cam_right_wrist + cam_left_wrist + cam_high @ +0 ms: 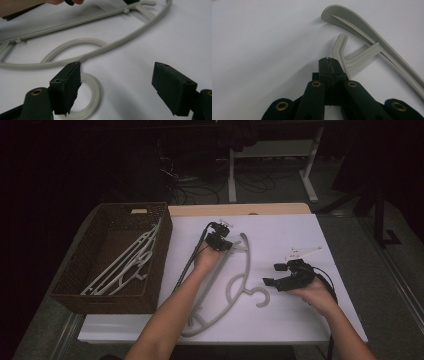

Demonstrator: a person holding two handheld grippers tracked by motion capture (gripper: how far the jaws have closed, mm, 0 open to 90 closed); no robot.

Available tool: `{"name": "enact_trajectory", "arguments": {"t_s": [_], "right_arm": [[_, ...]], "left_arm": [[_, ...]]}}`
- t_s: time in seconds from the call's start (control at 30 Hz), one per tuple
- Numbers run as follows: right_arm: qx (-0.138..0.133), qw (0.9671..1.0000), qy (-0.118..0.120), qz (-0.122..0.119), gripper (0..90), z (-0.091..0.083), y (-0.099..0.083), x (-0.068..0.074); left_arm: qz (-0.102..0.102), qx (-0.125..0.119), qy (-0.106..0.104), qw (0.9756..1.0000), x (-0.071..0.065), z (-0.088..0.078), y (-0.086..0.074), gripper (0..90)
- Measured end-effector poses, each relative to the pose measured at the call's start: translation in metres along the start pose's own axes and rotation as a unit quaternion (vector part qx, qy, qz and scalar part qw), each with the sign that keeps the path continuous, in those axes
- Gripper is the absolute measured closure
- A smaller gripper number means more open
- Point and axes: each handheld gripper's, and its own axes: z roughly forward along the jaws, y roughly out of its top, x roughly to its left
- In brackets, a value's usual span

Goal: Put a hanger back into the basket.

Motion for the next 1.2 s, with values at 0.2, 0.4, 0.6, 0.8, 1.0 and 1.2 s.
{"name": "enact_trajectory", "arguments": {"t_s": [0.2, 0.4, 0.6, 0.8, 1.0, 1.2], "right_arm": [[-0.008, 1.0000, 0.000, 0.002, 22.4, -0.002, 0.001, -0.001], [-0.007, 1.0000, 0.002, 0.001, 22.5, -0.002, -0.001, 0.000], [-0.004, 1.0000, 0.003, 0.001, 22.6, -0.001, 0.000, 0.002], [-0.001, 1.0000, 0.003, -0.003, 22.7, 0.002, 0.001, 0.004], [-0.001, 1.0000, 0.003, -0.005, 22.7, 0.002, 0.002, 0.004], [-0.001, 1.0000, 0.000, -0.002, 22.8, 0.002, 0.002, 0.002]], "left_arm": [[0.017, -0.006, -0.010, 0.9998, -0.021, 0.007, 0.007, 84.3], [0.010, -0.023, -0.033, 0.9991, -0.011, -0.026, -0.002, 70.3], [0.021, -0.035, -0.055, 0.9977, -0.015, -0.075, -0.030, 69.4], [0.035, -0.022, -0.057, 0.9975, -0.033, -0.096, -0.068, 65.5], [0.037, -0.006, -0.051, 0.9980, -0.043, -0.100, -0.097, 60.8], [0.039, 0.003, -0.046, 0.9982, -0.048, -0.097, -0.110, 62.3]]}}
